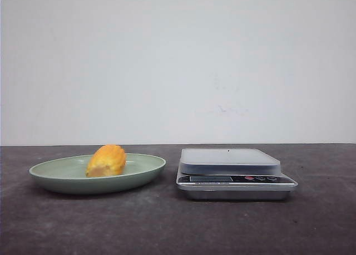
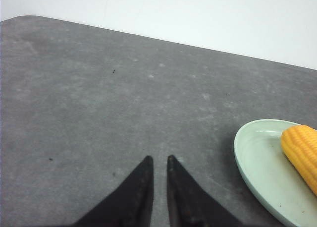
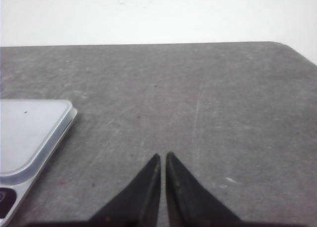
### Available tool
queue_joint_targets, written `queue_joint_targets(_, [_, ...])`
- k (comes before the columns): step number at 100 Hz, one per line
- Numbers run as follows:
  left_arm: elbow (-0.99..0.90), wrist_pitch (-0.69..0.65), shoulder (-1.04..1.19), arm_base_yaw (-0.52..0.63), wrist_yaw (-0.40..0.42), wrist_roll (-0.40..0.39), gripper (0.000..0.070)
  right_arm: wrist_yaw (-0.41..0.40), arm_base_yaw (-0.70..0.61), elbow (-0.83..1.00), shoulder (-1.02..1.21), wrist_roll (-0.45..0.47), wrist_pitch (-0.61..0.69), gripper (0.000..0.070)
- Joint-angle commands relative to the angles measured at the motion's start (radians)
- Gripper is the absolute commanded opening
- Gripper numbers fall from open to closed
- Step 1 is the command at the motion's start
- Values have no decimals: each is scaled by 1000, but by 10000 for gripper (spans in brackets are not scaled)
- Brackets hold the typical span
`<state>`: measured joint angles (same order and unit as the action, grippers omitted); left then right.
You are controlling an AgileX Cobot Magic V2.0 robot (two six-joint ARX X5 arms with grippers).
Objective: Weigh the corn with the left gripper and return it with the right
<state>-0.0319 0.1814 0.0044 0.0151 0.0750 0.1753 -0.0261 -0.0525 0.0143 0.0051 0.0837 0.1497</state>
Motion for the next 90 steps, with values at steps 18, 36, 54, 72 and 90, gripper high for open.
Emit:
queue_joint_targets(18, [16, 7, -1, -2, 31, -5, 0, 0, -17, -4, -1, 15, -5, 10])
queue_joint_targets(36, [16, 5, -1, -2, 29, -2, 0, 0, -17, -4, -1, 22, 1, 10])
queue_joint_targets(54, [16, -5, -1, -2, 28, 3, 0, 0, -17, -3, -1, 40, 14, 10])
queue_joint_targets(72, [-60, -71, 9, 2, -76, 167, 7, -8, -18, 80, 2, 172, 10, 4])
queue_joint_targets(90, [-296, -27, 145, 14, -79, 178, 7, -8, -17, 300, 92, 228, 56, 3])
